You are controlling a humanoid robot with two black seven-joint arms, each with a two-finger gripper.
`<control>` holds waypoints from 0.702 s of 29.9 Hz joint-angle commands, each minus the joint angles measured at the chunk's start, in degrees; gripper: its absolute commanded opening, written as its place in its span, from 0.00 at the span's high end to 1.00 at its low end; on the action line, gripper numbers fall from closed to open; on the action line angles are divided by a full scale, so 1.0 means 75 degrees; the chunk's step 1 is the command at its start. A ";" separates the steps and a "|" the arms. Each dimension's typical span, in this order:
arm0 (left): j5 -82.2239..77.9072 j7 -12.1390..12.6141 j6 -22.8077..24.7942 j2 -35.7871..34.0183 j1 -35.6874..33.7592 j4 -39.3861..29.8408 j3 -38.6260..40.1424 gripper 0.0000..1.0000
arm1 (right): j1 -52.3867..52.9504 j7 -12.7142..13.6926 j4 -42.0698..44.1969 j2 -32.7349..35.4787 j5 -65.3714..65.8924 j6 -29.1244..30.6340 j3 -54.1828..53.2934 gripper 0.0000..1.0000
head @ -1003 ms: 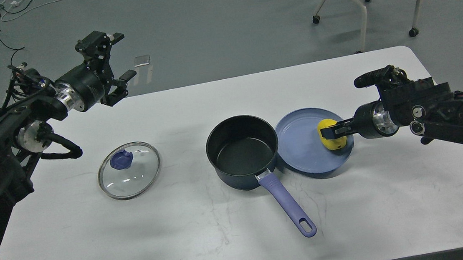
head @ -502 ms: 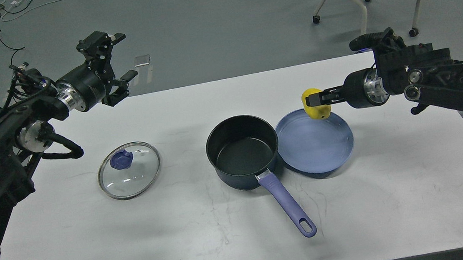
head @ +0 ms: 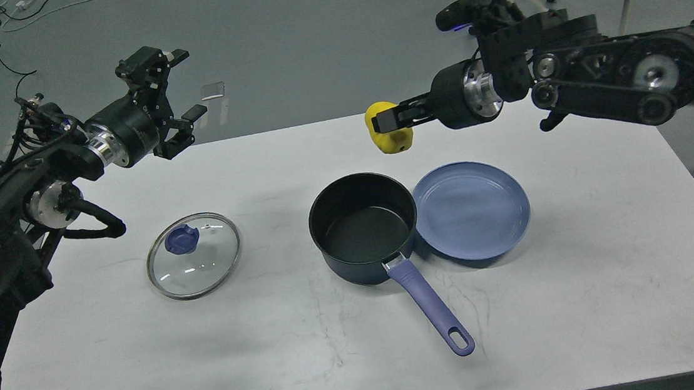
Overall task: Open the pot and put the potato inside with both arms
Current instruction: 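Lift the potato and carry it over the saucepan with the right gripper, then lower the potato into the saucepan and open the right gripper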
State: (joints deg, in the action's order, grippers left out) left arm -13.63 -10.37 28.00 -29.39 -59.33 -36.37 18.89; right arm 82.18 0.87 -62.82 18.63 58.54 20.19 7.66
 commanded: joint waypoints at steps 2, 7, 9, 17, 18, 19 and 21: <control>0.0001 0.0000 0.0000 -0.0043 -0.0011 0.0009 0.0012 0.02 | 0.0128 -0.0010 0.0079 -0.0796 0.0000 -0.0020 0.0502 0.51; 0.0001 -0.0011 0.0000 -0.0136 0.0047 -0.0002 0.0012 0.02 | 0.0117 -0.0010 0.0536 -0.1546 0.0012 -0.0009 0.0912 0.50; 0.0001 -0.0011 0.0000 -0.0160 0.0048 -0.0002 0.0012 0.02 | 0.0105 -0.0010 0.0618 -0.1675 0.0000 -0.0009 0.1052 0.50; 0.0001 0.0000 0.0000 -0.0125 0.0059 -0.0002 0.0024 0.02 | -0.0035 -0.0010 0.0654 -0.1816 0.0012 0.0003 0.1404 0.50; 0.0001 0.0000 0.0000 -0.0113 0.0059 0.0009 0.0012 0.02 | -0.0059 -0.0010 0.0665 -0.1816 0.0012 0.0003 0.1428 0.50; 0.0001 0.0000 0.0000 -0.0101 0.0059 -0.0002 0.0024 0.02 | -0.0094 -0.0010 0.0689 -0.1816 0.0012 0.0015 0.1451 0.50; 0.0001 0.0000 0.0000 -0.0101 0.0059 -0.0002 0.0024 0.02 | -0.0118 -0.0010 0.0747 -0.1816 0.0012 0.0015 0.1475 0.50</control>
State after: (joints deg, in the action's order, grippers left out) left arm -13.61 -10.41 28.00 -30.22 -58.89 -36.35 19.06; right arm 81.67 0.79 -57.72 5.01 58.62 20.26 18.34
